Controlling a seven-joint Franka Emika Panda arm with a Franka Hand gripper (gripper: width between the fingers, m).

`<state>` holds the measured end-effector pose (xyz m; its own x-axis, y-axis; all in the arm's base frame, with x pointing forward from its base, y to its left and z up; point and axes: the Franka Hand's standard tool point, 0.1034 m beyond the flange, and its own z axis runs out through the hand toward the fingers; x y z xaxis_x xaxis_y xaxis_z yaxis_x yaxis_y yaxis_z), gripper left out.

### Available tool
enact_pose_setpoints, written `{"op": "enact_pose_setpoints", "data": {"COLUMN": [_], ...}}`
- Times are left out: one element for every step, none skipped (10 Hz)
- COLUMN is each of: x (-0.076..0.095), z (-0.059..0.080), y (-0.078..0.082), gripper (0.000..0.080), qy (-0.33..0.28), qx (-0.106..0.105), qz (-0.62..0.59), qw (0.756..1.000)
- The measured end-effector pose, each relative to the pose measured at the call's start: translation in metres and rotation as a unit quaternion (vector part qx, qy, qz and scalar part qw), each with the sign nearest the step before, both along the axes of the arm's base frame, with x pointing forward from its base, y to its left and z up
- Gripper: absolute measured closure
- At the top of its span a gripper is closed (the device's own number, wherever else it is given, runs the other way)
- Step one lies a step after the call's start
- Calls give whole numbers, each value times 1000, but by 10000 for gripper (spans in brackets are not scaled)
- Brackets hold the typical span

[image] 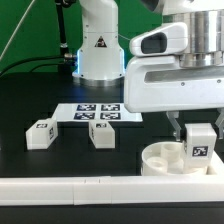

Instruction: Assemble stool

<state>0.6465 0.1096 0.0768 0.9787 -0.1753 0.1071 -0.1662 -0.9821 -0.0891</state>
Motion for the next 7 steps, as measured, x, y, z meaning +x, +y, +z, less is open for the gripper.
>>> {"op": "enact_pose_setpoints", "data": {"x": [0, -1, -3, -3, -3, -3, -4], "z": [0, 1, 0, 0, 0, 0, -1], "y": [-2, -4, -6, -9, -15, -19, -18], "gripper": [462, 462, 462, 462, 462, 462, 461], "qy": [5, 14, 25, 36, 50, 60, 63], "qx": [5, 14, 28, 43, 68, 91, 95], "qz": [-47, -116, -192, -263, -355, -402, -430], "qw": [999, 993, 981, 963, 931, 909, 896]}}
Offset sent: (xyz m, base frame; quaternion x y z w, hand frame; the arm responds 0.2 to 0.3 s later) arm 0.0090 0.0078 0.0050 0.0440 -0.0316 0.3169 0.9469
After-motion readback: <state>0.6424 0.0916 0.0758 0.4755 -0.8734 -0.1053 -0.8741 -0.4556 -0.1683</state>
